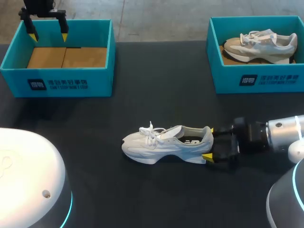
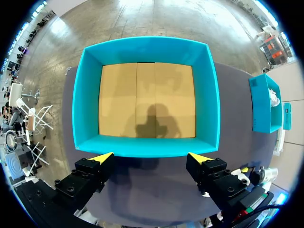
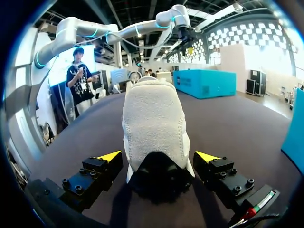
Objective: Take the shoe out of the shoebox, open the shoe tongue, remove and reinsert the insole, then place the shoe into the shoebox
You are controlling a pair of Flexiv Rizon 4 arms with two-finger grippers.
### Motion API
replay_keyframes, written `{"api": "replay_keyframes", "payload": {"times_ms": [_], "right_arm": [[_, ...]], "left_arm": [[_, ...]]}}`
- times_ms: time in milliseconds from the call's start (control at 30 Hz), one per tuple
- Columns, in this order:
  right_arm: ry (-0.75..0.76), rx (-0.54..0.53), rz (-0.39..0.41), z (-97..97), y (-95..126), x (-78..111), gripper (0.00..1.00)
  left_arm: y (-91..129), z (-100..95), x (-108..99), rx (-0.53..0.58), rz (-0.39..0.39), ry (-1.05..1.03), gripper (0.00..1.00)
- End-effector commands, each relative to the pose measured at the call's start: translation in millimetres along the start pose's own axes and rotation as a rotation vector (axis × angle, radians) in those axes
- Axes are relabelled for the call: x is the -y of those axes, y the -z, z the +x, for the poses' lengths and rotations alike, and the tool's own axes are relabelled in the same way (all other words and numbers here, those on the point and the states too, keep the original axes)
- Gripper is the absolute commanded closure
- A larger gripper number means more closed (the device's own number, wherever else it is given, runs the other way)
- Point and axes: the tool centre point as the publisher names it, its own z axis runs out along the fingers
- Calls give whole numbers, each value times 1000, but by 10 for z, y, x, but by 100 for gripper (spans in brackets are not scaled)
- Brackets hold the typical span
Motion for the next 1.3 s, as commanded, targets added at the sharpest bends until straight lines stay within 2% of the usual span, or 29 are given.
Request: {"api": "replay_keyframes", "payload": {"times_ms": [33, 600, 1300], "right_arm": [[2, 0, 5, -8, -87, -23, 0], [-11, -16, -7, -19, -296, -28, 0], [11, -18, -40, 24, -391, -35, 0]], "left_arm": [[0, 0, 0, 0, 0, 0, 0], [0, 0, 0, 0, 0, 0, 0], [0, 0, 0, 0, 0, 0, 0]]}}
